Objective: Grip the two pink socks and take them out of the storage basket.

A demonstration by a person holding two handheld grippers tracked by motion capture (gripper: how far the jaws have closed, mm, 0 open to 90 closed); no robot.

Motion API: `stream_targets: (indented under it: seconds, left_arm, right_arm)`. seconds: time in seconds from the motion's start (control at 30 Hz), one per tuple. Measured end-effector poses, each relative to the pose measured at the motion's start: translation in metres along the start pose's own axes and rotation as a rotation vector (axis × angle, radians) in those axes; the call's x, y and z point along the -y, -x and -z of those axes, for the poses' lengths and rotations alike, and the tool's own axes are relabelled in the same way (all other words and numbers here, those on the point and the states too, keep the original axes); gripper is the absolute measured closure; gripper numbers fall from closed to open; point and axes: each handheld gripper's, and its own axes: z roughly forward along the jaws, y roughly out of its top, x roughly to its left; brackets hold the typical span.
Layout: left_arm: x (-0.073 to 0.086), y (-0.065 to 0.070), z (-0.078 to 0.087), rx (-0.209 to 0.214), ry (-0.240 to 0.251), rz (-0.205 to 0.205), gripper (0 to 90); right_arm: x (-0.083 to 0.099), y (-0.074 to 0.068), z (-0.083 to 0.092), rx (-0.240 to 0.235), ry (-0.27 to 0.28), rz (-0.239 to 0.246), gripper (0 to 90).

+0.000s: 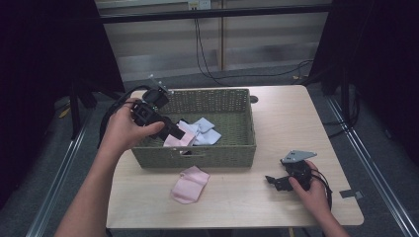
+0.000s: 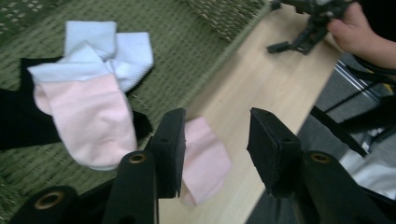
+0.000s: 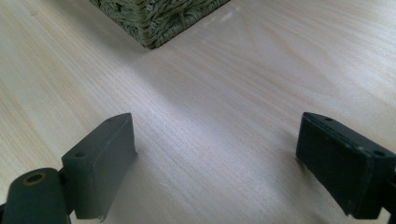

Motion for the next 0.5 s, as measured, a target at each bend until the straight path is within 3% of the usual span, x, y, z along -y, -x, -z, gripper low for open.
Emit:
stream_targets:
  seconds: [0.33, 0.37, 0.5]
  left_arm:
    - [-0.001, -0.027, -0.020, -0.062, 0.039, 0.047, 49.3]
    - [-0.001, -0.032, -0.024, -0.087, 0.044, 0.052, 48.2]
    - [-0.002, -0.040, -0.032, -0.102, 0.057, 0.068, 47.1]
  right_arm:
    - [0.000, 0.000, 0.000, -0.001, 0.001, -0.001, 11.1]
    - [0.000, 0.000, 0.000, 0.000, 0.000, 0.000, 11.2]
    - [0.000, 0.000, 0.000, -0.002, 0.001, 0.001, 11.2]
